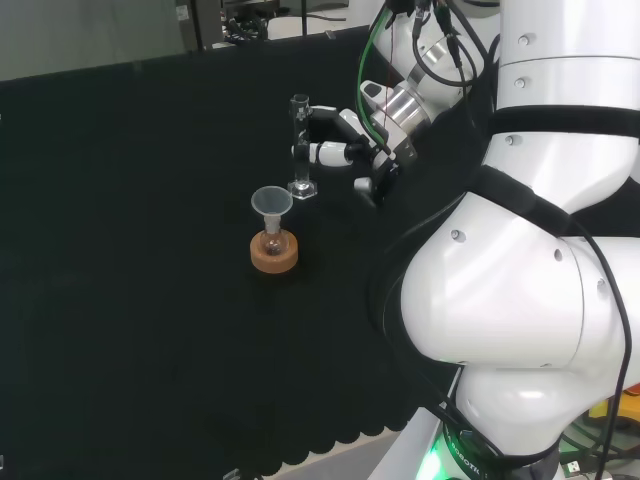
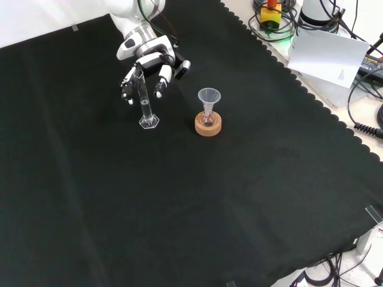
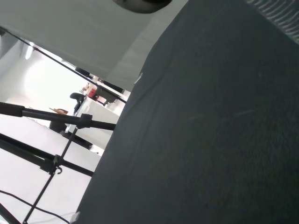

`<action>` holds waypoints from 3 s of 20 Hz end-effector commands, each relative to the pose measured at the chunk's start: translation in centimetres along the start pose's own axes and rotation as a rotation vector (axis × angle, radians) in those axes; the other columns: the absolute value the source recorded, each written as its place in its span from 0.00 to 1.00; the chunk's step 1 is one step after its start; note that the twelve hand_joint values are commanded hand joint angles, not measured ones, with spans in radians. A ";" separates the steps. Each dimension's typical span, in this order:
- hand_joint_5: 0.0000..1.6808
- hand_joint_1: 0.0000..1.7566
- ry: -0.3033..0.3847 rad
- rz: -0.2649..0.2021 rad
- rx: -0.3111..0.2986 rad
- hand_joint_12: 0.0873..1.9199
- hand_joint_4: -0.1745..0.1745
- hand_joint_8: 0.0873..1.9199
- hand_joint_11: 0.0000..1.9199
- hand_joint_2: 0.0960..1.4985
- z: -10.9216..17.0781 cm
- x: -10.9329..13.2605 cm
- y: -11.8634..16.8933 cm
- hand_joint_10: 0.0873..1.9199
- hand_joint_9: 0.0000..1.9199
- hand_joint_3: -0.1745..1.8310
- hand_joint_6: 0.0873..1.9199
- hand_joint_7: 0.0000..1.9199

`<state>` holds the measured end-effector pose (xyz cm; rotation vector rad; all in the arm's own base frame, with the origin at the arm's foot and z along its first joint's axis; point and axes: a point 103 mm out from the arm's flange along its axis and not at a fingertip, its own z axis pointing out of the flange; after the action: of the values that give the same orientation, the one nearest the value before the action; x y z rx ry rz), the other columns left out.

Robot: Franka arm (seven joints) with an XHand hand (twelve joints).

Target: Pick up the graduated cylinder.

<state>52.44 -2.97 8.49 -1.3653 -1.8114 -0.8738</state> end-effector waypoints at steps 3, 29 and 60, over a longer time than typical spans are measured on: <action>0.33 0.60 0.045 -0.012 -0.008 0.67 0.40 0.28 0.17 0.63 0.6 -0.5 0.4 0.23 0.33 0.00 0.00 0.21; 0.41 0.63 0.075 -0.024 -0.011 0.66 0.47 0.27 0.20 0.65 1.9 -0.4 0.9 0.22 0.39 0.00 0.06 0.28; 0.39 0.66 0.039 -0.004 -0.042 0.64 0.54 0.25 0.25 0.72 2.6 -0.1 1.2 0.18 0.44 0.00 0.25 0.32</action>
<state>53.54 -1.04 7.30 -1.3473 -1.7765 -0.9431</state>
